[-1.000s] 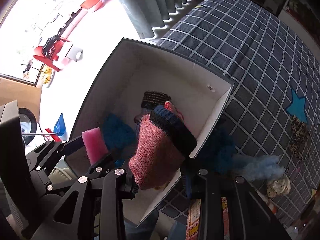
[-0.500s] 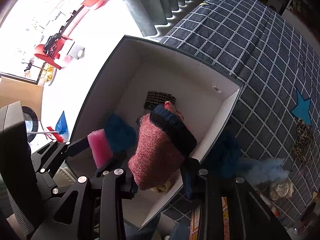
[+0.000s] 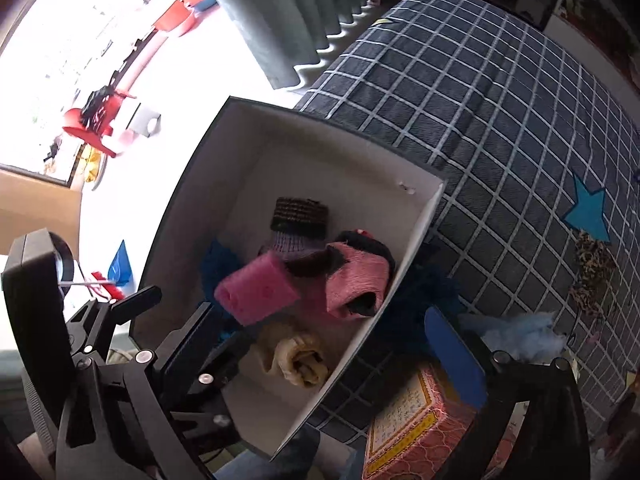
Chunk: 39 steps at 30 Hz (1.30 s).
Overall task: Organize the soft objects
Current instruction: 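Move both tools back toward the pile on the bedspread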
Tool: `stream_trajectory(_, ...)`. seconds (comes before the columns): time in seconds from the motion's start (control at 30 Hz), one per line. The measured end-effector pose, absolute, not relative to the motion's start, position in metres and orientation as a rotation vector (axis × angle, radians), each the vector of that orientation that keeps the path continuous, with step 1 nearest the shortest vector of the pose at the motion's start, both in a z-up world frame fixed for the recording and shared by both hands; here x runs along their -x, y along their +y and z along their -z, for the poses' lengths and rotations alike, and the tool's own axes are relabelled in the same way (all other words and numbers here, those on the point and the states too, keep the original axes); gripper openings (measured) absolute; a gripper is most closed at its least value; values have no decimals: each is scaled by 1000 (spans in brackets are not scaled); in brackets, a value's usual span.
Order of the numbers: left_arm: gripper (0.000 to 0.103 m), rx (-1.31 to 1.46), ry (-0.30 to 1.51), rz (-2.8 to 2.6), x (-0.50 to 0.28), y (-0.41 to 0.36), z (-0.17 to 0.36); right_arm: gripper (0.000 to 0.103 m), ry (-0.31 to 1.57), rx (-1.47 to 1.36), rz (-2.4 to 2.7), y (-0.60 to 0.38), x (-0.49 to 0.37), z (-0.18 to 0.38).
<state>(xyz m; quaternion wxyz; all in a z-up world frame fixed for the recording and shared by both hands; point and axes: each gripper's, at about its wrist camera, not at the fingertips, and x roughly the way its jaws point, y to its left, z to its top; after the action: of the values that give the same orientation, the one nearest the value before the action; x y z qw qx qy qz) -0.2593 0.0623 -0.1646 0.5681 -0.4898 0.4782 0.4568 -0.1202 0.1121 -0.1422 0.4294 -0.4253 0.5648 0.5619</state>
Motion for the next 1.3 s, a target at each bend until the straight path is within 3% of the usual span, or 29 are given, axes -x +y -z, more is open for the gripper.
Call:
stream_trajectory(0.43, 103, 1136, 1078, -996, 225, 79, 135, 102, 1461, 930, -1329, 108, 69, 122)
stream_trajectory(0.73, 103, 1018, 1118, -831, 152, 82, 113, 102, 1495, 775, -1191, 79, -27, 106)
stream_trajectory(1.07, 103, 817, 1347, -540, 42, 76, 119, 102, 1605, 718, -911, 10, -130, 156)
stream_trajectory(1.3, 103, 657, 1562, -397, -27, 73, 146, 102, 1703, 755, -830, -14, -144, 212)
